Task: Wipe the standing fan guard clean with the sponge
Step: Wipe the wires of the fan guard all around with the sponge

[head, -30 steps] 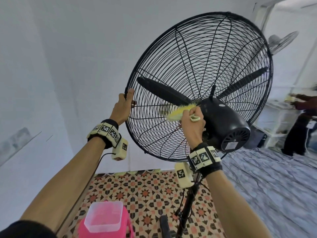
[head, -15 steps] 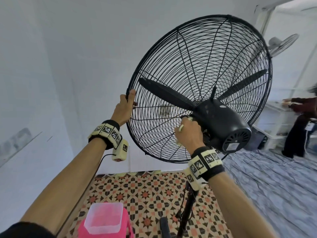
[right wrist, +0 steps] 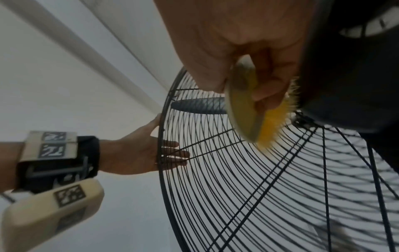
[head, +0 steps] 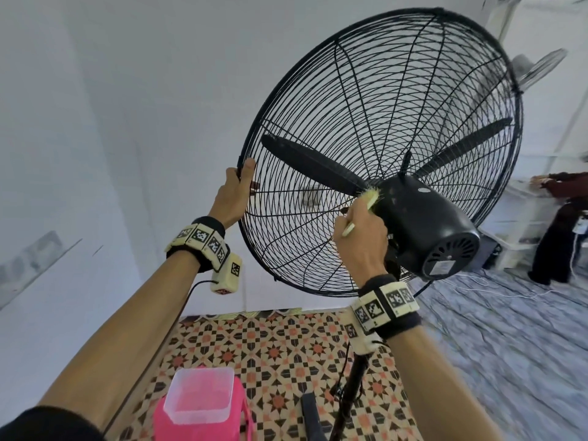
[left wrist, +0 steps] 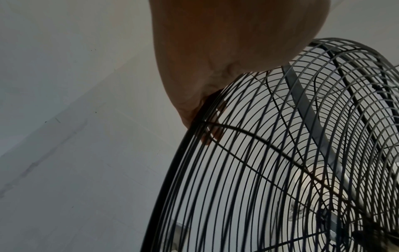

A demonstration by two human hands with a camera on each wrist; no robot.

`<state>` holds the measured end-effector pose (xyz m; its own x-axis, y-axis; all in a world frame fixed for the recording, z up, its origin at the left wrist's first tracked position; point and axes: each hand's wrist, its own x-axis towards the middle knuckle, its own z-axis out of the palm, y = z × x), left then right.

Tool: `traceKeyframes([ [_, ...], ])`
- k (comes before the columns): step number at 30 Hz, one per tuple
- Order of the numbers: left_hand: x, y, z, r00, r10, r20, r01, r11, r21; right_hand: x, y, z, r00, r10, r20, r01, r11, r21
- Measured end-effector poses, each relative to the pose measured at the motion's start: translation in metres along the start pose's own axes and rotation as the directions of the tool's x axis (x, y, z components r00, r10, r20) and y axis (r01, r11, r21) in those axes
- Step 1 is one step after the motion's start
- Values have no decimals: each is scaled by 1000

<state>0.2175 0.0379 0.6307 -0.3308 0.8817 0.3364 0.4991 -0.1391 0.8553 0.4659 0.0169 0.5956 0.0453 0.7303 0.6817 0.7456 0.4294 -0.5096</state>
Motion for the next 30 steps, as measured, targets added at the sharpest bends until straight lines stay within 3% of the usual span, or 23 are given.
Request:
traceKeyframes([
  [2,0,1,1,1000,6,6,-7,1000,8,0,2,5,999,50,-9,-46,970,237],
  [4,1,0,2,1000,11,7,-11,1000,10,0,4,2,989,125,79,-147,871,468],
  [6,2,-1,2,1000,1,-1,-1,1000,4,0,8,-4,966,204,158,-258,766,589],
  [9,2,1,2,1000,-7,-6,7,1000,1,0,6,-3,940,330,87,-312,730,608],
  [11,2,3,3,1000,-10,-1,10,1000,2,-4,-3,5,946,320,49,-287,760,583],
  [13,2,5,4,1000,-12,-8,12,1000,-2,-9,-4,14,956,284,80,-270,737,620],
  [17,2,1,2,1000,-24,-16,24,1000,-8,-12,10,12,919,333,210,-376,588,716],
  [21,-3,5,3,1000,-12,-10,12,1000,-4,-19,-4,18,913,401,80,-322,585,745],
  [23,-4,7,3,1000,-8,-7,8,1000,-4,-25,-19,26,925,374,70,-295,588,754],
  [27,-4,3,-3,1000,-15,24,15,1000,-16,-35,-36,33,949,249,194,-304,560,770],
  [30,-8,1,-13,997,-5,82,9,998,-54,-35,-34,30,922,387,26,-272,598,754],
])
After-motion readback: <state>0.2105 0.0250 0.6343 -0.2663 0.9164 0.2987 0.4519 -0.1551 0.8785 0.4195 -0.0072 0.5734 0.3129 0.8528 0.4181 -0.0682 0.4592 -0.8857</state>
